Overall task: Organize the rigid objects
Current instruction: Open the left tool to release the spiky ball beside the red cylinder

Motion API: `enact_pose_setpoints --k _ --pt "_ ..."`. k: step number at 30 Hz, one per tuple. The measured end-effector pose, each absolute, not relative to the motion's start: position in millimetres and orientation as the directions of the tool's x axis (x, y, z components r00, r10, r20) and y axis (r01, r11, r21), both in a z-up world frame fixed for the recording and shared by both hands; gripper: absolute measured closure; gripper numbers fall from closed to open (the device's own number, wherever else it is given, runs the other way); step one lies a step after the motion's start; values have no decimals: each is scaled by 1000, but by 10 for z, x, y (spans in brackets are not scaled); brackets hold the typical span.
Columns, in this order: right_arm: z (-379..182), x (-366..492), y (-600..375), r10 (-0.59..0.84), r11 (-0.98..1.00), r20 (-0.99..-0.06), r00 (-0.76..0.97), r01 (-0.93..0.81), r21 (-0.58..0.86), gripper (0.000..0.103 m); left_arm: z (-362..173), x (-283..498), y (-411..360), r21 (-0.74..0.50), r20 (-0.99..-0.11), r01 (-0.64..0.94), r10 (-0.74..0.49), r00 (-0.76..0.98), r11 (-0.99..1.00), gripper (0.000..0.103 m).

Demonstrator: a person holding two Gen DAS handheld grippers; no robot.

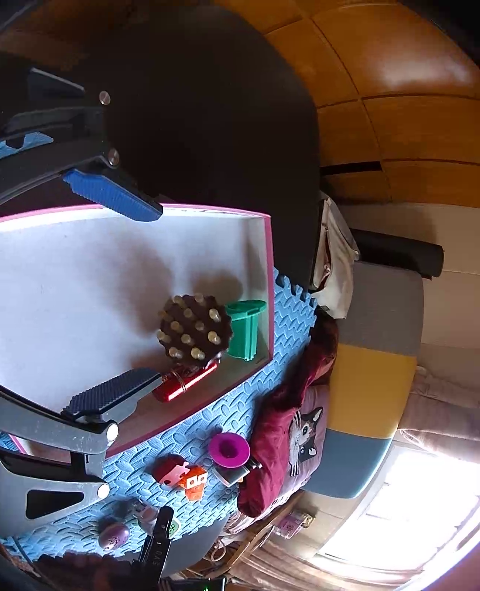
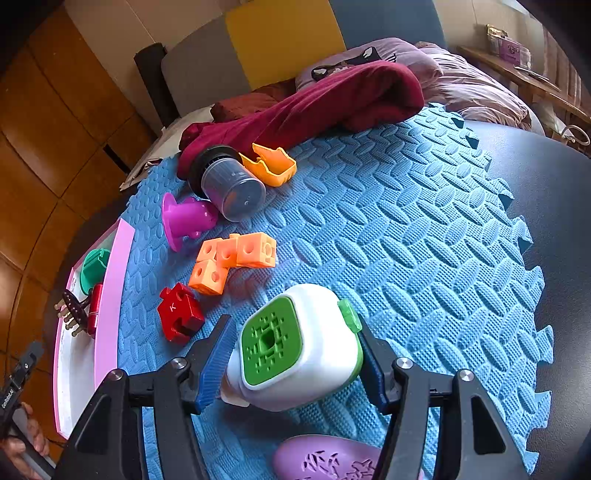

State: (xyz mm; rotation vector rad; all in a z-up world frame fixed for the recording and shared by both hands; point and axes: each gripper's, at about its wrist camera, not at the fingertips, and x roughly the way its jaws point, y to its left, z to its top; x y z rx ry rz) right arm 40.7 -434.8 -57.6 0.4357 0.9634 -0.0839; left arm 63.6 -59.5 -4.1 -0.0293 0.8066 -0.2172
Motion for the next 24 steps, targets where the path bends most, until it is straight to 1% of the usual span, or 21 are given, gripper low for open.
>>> enact_pose_setpoints --k 11,14,16,24 --pt "-572 412 -4331 106 918 -815 569 258 300 41 -108 630 -550 -128 -730 171 -209 651 977 20" --pt "-548 411 -4297 88 928 -815 573 251 277 41 -114 616 -539 -118 -731 167 -199 652 979 20" --pt "-524 404 -4276 76 933 -810 581 246 264 43 -115 603 -529 -114 -731 164 -195 654 980 20" --pt "-460 386 -4216 28 950 -801 598 234 208 44 -115 574 -508 -114 -731 165 -195 654 980 20"
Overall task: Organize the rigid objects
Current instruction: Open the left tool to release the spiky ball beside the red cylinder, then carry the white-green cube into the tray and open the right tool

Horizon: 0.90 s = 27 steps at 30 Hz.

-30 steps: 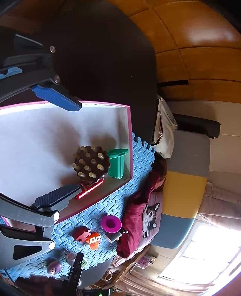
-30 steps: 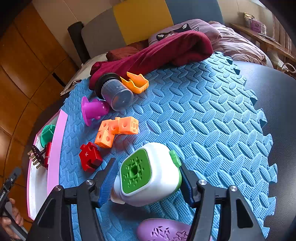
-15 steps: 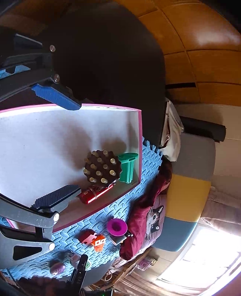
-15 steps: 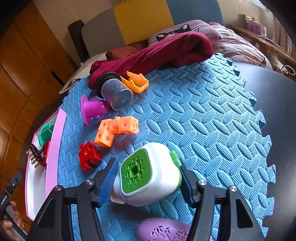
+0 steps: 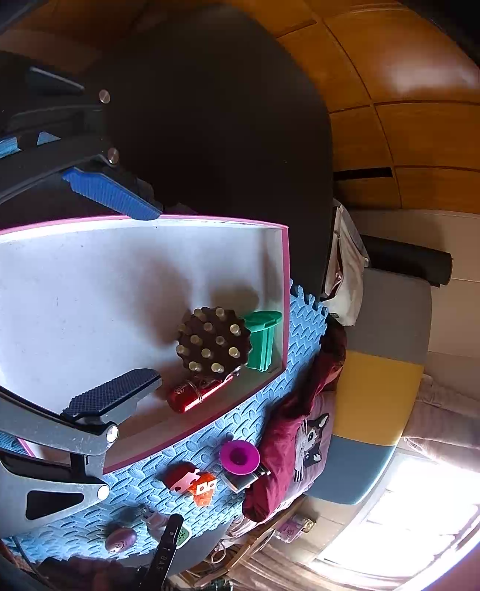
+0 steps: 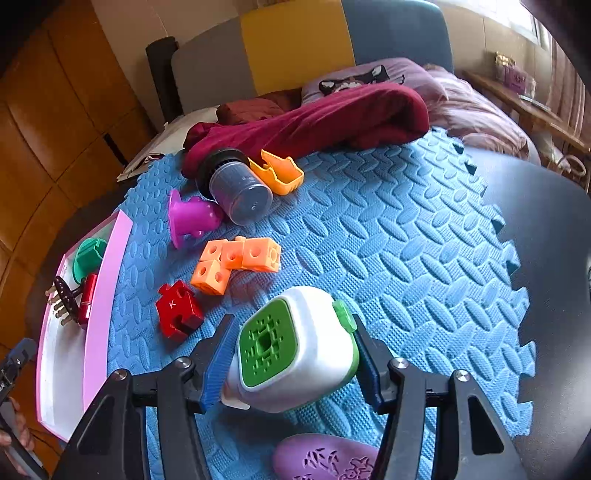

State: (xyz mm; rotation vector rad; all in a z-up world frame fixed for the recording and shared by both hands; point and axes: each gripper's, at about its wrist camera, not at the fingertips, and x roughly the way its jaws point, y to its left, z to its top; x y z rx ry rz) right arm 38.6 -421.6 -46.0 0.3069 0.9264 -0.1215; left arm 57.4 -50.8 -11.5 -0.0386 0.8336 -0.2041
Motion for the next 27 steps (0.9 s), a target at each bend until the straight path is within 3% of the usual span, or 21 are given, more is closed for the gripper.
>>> enact_pose_setpoints --k 8,22,27 --pt "-284 295 -4270 42 946 -744 667 214 245 44 -49 522 -463 -117 -714 173 -204 670 978 20" --pt "-79 279 -3571 390 886 -633 669 -86 455 44 -13 506 -201 -133 -707 135 -189 681 982 20" --pt "-15 375 -2997 489 863 -638 594 -226 451 44 2 489 -142 -139 -703 126 -188 686 982 20"
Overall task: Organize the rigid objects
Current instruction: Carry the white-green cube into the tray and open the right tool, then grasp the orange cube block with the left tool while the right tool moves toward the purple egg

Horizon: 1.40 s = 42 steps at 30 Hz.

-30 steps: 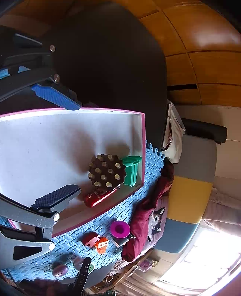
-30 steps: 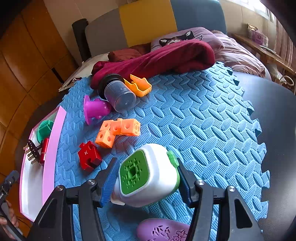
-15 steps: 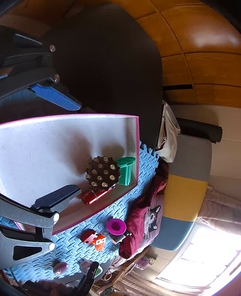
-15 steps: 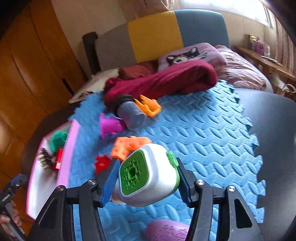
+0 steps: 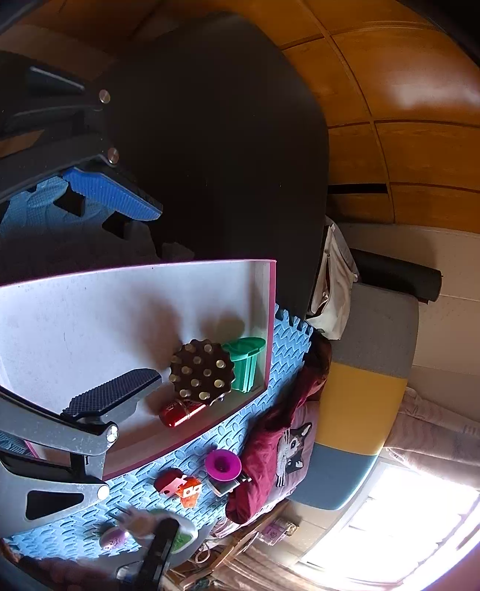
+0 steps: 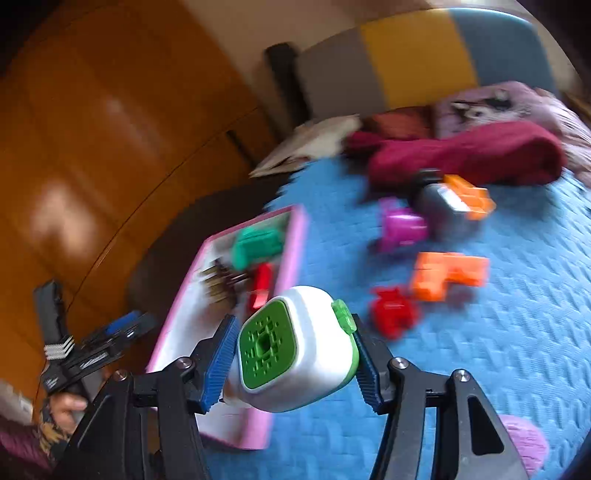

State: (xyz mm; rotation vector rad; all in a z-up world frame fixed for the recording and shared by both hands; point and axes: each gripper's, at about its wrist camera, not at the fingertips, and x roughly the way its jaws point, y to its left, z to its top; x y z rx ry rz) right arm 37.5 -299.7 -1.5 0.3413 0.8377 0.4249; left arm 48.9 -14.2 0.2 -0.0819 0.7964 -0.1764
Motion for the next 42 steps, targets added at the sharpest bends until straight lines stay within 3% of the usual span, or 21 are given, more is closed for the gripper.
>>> enact_pose_setpoints --k 7,11,25,42 --pt "-157 706 -2264 473 876 -754 455 -338 345 44 -7 493 -88 -156 -702 121 -196 685 980 20" --pt "-342 839 -2088 371 913 -814 447 -335 233 44 -14 500 -49 -165 -703 112 -197 684 980 20" --pt "-263 809 -2322 400 916 -745 534 -236 323 45 -37 489 -41 -165 -706 116 -200 680 979 20" --pt "-145 491 -3185 245 960 -743 623 -50 275 45 18 449 -178 -132 -701 151 -200 685 980 20"
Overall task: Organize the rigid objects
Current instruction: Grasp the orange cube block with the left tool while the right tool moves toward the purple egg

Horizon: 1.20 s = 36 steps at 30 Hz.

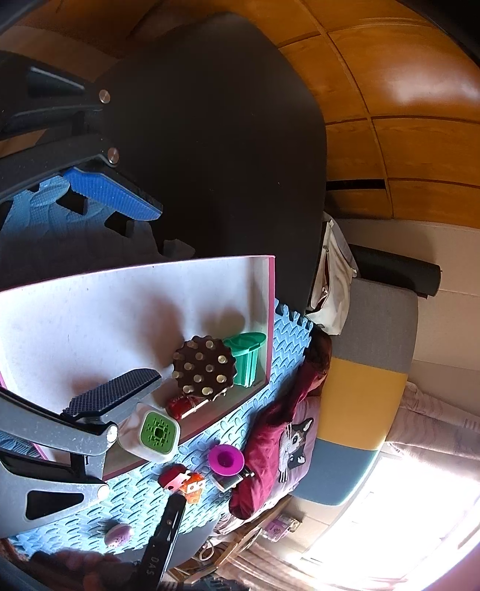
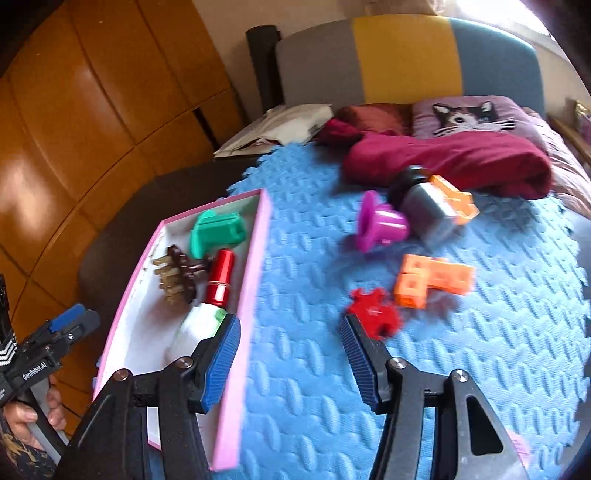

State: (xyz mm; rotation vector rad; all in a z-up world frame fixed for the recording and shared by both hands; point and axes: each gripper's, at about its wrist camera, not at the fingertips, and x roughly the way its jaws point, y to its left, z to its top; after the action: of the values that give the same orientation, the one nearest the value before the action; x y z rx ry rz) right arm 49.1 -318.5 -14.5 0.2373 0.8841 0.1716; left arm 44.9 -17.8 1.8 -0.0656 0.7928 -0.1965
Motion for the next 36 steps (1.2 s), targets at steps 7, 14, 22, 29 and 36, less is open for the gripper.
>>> enact_pose_setpoints --k 7,14,22,29,36 --pt "-124 315 -3674 135 977 -755 642 41 210 45 29 433 -249 -122 -704 168 -205 680 978 20" --pt "-332 183 -4370 -8 907 -772 636 329 262 45 94 444 -431 -98 -702 207 -215 679 973 20" --pt "-264 17 -4755 -31 819 -739 674 440 367 45 274 519 -911 -107 -684 322 -305 663 941 20" --pt "-246 -46 -4843 -38 787 -728 685 469 401 45 309 612 -1564 -131 -709 465 -411 573 876 20" --pt "-204 -95 -4887 -48 770 -713 699 481 420 45 213 790 -2244 -175 -750 542 -468 468 822 20"
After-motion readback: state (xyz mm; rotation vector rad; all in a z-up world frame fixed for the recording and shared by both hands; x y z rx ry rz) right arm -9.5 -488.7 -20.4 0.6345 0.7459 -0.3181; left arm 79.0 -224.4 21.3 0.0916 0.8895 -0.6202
